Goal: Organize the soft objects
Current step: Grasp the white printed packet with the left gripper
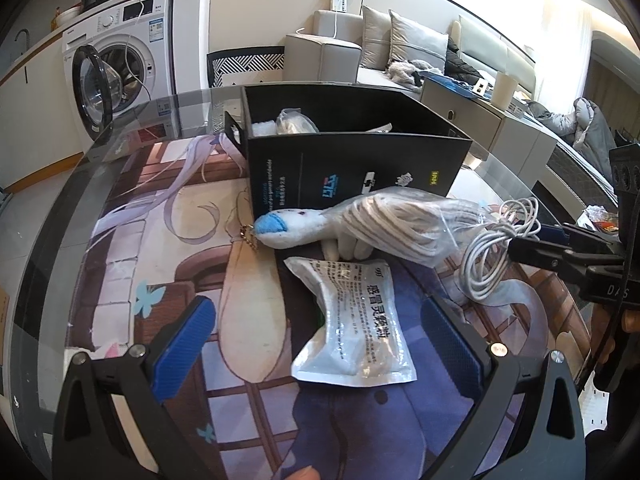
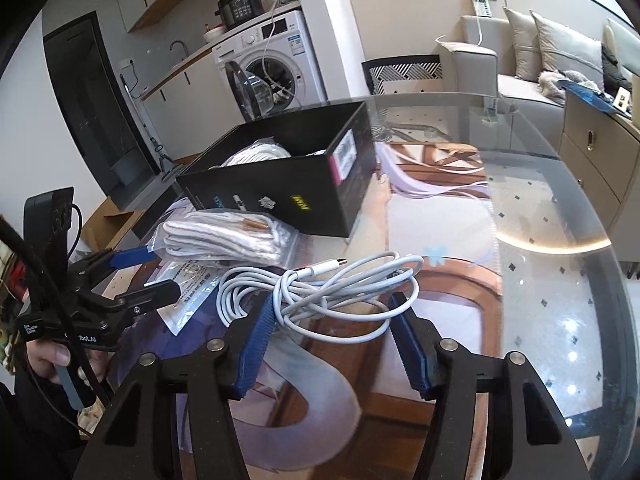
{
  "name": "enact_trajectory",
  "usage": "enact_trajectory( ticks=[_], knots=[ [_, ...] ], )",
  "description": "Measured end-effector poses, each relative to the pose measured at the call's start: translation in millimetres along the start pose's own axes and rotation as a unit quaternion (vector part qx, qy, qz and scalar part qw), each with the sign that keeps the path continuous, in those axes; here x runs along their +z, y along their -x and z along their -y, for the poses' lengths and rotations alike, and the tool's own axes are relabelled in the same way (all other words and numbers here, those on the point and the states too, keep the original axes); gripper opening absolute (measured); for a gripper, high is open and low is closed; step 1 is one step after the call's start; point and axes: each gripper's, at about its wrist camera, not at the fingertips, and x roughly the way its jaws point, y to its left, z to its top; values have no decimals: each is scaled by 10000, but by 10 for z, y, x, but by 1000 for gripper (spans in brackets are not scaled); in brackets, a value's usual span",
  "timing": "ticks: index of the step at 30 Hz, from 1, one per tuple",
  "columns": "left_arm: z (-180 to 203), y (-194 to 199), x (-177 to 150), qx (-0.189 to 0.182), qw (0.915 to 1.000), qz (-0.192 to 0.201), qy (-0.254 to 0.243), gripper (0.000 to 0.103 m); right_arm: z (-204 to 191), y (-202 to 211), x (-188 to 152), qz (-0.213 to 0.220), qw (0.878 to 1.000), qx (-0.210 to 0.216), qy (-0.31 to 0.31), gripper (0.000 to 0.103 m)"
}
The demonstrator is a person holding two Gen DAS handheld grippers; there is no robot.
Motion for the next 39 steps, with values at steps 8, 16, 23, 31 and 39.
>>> enact_trajectory(
  ticks=[8, 16, 23, 31, 39],
  knots=[
    [95, -62, 9, -12, 9997, -207, -143, 99, 90, 170, -18, 231, 9997, -89, -90, 59],
    [199, -68, -35, -63, 9987, -235, -438, 58, 82, 250, 20, 332, 9994, -91, -64, 59],
    [146, 1, -61, -141, 9988, -136, -442, 19, 16, 215, 59, 348, 9994, -38, 23, 59],
    [71, 106, -85, -220, 9993, -15, -316, 12, -49, 220, 139, 436, 9990, 21, 117, 59],
    [-21, 286, -13, -275, 9988, 376, -141, 9, -86, 255, 180, 533, 9985, 58, 149, 59]
  ],
)
